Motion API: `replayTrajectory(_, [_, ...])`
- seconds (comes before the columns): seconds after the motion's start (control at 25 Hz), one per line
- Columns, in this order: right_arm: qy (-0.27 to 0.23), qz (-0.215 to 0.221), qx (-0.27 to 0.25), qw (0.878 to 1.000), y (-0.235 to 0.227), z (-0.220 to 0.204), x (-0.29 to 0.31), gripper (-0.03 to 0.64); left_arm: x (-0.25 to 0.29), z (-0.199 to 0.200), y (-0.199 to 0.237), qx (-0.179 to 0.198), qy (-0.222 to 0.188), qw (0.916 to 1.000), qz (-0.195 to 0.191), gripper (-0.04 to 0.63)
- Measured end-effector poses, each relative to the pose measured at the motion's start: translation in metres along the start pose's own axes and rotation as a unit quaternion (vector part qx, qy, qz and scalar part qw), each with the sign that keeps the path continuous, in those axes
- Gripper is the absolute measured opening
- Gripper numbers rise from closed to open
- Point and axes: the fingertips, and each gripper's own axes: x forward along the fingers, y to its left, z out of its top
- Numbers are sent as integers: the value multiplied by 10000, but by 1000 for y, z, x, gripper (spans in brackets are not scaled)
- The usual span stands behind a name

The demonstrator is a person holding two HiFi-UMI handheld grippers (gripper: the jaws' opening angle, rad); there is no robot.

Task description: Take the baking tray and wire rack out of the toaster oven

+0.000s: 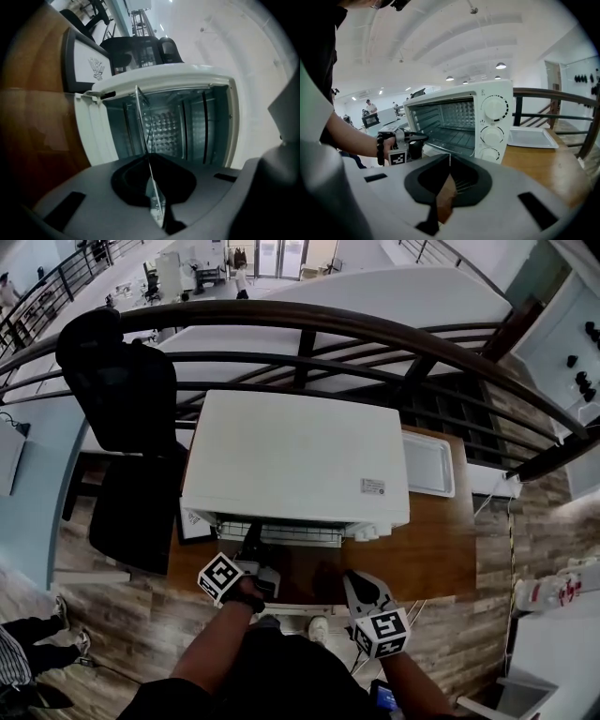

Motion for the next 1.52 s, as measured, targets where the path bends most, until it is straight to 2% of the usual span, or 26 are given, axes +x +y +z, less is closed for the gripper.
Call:
replayTrajectory(0.16, [23, -10, 119, 9999, -7, -9, -5, 3, -31, -9, 14, 39, 106, 9991, 401, 11])
replayTrajectory(0.24, [11, 29, 139, 9999, -6, -12, -6, 3, -45, -13, 16, 27, 145, 9988, 460, 11])
replayTrajectory(0.32, [2, 69, 134, 9999, -8, -13, -7, 3, -54, -19, 13, -68, 160, 9992, 360, 11])
replayTrajectory(0.44, [-22, 162, 91, 9998, -9, -10, -6, 3, -60, -27, -6, -371, 134, 9992, -85, 11])
replayTrajectory(0.48, [-40, 194, 65, 9998, -8, -9, -6, 4, -64, -29, -9, -415, 127, 9990, -122, 11])
replayTrajectory(0.72, [-112, 347, -108, 9993, -3, -2, -16, 3, -92, -35, -8, -532, -34, 9985, -101, 9])
replayTrajectory(0.92, [-102, 444, -253, 9986, -9, -2, -22, 3, -105, -37, -10, -371, -98, 9992, -84, 9])
replayTrajectory(1.08, [-36, 567, -275, 9980, -11, -12, -21, 5, -114, -40, -13, -405, -151, 9990, -95, 9])
replayTrajectory(1.16, [96, 726, 3, 9973, -10, -25, -13, 14, -119, -42, -13, -421, -156, 9989, -102, 9])
replayTrajectory(1.24, [368, 962, 541, 9932, -6, -40, 0, 157, -123, -43, -14, -450, -141, 9988, -114, 9])
replayTrajectory(1.28, [495, 1057, 830, 9897, -5, -47, 7, 206, -125, -44, -14, -451, -125, 9988, -111, 9])
replayTrajectory(1.36, [647, 1214, 1280, 9822, -1, -55, 18, 235, -130, -46, -15, -453, -86, 9989, -128, 9])
replayTrajectory(1.52, [628, 1422, 2021, 9669, 4, -56, 28, 229, -140, -50, -19, -497, -22, 9986, -169, 9])
